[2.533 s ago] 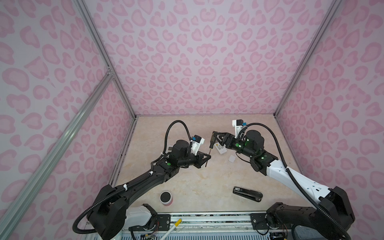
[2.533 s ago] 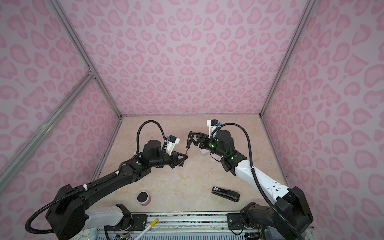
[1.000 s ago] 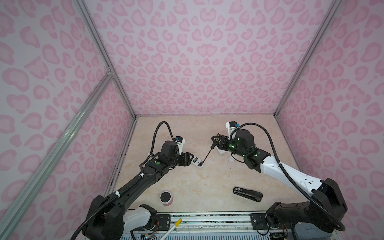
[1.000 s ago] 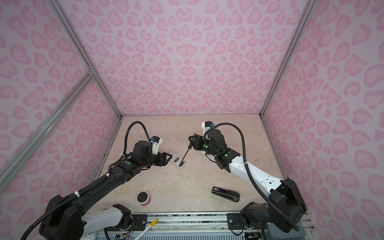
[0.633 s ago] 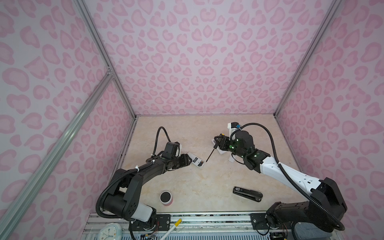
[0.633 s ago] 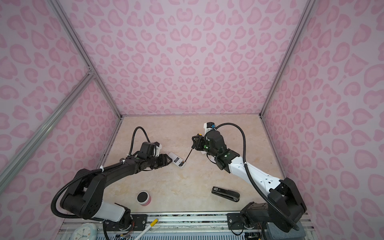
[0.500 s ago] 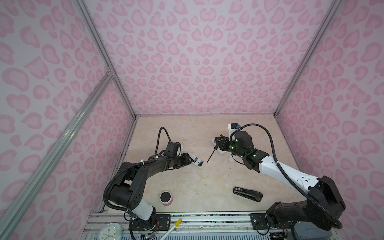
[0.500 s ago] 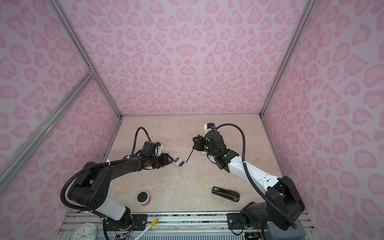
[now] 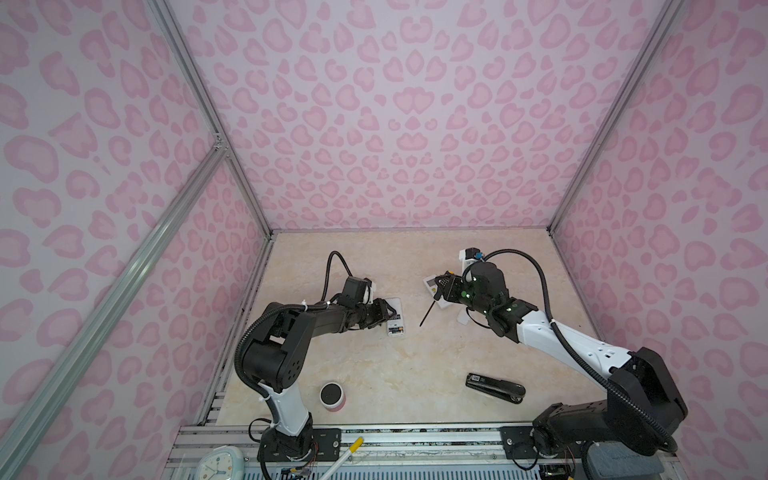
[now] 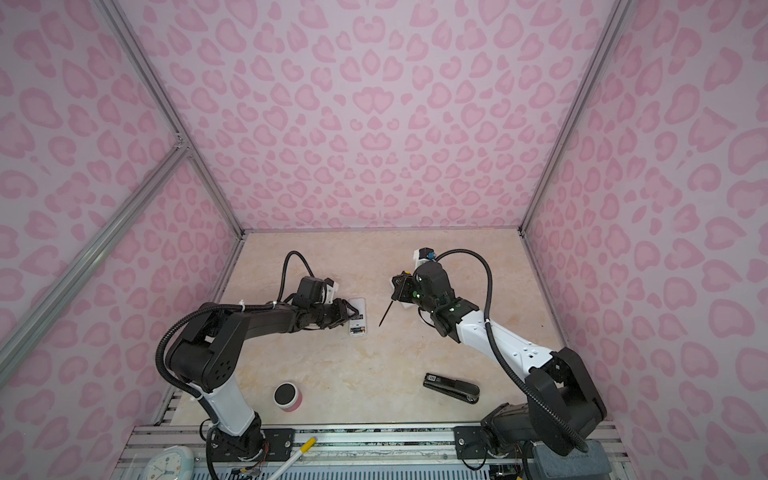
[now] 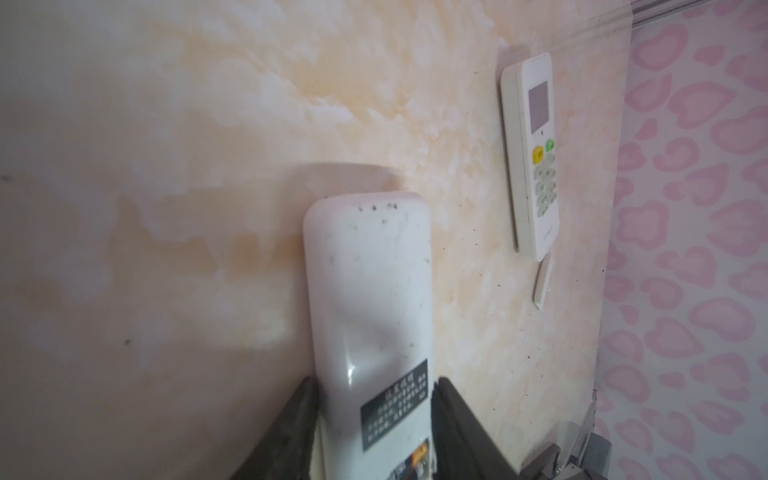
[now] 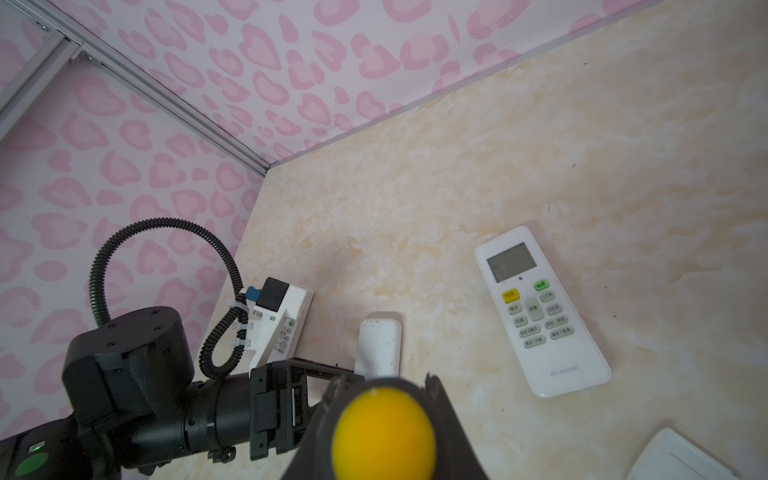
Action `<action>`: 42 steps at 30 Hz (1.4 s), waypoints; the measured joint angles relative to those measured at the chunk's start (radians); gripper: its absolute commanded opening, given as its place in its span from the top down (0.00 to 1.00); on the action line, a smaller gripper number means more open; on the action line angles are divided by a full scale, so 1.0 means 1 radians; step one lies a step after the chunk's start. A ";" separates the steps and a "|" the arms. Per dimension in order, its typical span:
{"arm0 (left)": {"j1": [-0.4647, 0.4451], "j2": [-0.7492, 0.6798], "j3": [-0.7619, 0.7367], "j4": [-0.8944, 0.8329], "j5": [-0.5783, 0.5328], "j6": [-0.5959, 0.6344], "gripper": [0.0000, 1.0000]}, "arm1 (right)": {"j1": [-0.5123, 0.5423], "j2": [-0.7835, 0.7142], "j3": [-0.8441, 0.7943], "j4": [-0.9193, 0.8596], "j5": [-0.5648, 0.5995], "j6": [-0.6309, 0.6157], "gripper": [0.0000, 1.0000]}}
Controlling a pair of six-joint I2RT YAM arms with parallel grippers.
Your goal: Unload the batteries from the remote control
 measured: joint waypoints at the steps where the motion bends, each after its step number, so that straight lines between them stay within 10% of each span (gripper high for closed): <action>1: -0.001 0.000 0.000 0.000 0.000 -0.006 0.52 | 0.008 0.003 0.000 0.000 0.005 -0.007 1.00; 15: -0.019 0.007 0.000 0.003 0.016 -0.016 0.57 | 0.163 0.107 0.082 0.003 0.095 -0.239 1.00; 42: -0.029 -0.027 -0.071 0.056 0.049 -0.122 0.57 | 0.243 0.248 0.174 0.017 0.296 -0.223 1.00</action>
